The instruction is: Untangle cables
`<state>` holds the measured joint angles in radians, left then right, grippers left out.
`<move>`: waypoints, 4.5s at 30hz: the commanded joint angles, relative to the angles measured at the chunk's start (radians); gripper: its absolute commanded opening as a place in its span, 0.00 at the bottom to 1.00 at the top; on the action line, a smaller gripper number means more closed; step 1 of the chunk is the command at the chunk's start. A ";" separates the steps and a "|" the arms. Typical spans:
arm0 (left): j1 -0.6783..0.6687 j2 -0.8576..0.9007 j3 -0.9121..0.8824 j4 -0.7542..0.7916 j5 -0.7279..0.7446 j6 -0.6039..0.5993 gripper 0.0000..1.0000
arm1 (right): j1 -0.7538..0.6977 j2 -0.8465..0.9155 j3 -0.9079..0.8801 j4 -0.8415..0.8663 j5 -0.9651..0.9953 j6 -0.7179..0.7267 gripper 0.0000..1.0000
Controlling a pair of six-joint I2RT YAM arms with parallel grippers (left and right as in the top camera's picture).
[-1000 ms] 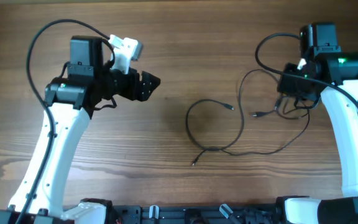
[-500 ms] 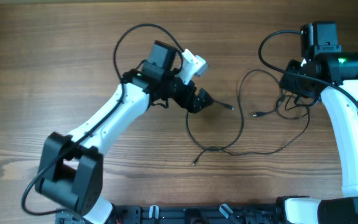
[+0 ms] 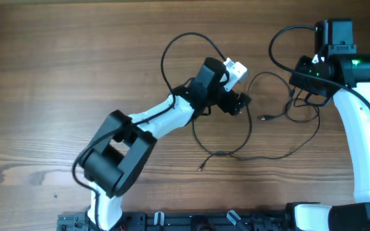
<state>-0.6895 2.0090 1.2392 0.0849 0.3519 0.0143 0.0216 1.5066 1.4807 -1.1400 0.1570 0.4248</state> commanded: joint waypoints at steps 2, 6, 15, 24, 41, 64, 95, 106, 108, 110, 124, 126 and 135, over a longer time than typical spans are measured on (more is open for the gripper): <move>0.004 0.107 0.009 0.115 -0.050 -0.100 0.88 | -0.004 0.008 -0.001 0.003 -0.075 -0.032 0.04; 0.004 0.208 0.094 0.114 -0.046 -0.101 0.88 | -0.003 0.008 -0.001 -0.003 -0.085 -0.034 0.04; 0.005 0.285 0.266 0.074 -0.047 -0.101 0.89 | -0.003 0.006 -0.001 -0.009 -0.107 -0.059 0.04; 0.005 0.342 0.267 0.022 -0.096 -0.025 0.88 | -0.003 -0.019 -0.001 -0.007 -0.108 -0.083 0.04; -0.080 0.342 0.282 -0.081 -0.163 0.136 0.69 | -0.003 -0.019 -0.001 -0.001 -0.114 -0.084 0.04; 0.346 -0.076 0.282 -0.466 -0.563 0.139 0.04 | -0.003 -0.019 -0.001 -0.001 -0.114 -0.105 0.05; 0.891 -0.368 0.281 -0.703 -0.348 0.128 0.06 | -0.240 0.010 -0.001 0.056 -0.195 -0.277 0.04; 0.569 -0.369 0.281 -0.703 -0.344 0.048 0.10 | 0.094 0.242 -0.001 0.031 -0.430 -0.599 0.05; 0.531 -0.368 0.281 -0.693 -0.344 0.048 0.17 | 0.126 0.286 -0.001 0.032 -0.447 -0.601 0.05; 0.508 -0.368 0.281 -0.687 -0.344 0.048 0.25 | 0.182 0.311 -0.001 0.036 -0.442 -0.605 0.05; 0.557 -0.368 0.281 -0.711 -0.451 0.059 0.75 | 0.439 0.406 -0.001 0.188 -0.452 -0.781 0.46; 0.610 -0.368 0.281 -0.737 -0.451 0.049 0.75 | 0.443 0.452 -0.001 0.227 -0.455 -0.712 0.56; 0.687 -0.370 0.281 -0.782 -0.373 0.023 0.74 | 0.498 0.572 -0.001 0.268 -0.498 -0.875 0.73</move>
<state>-0.0036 1.6630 1.5246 -0.6968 -0.0734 0.0467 0.5144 2.0544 1.4803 -0.8619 -0.2840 -0.3573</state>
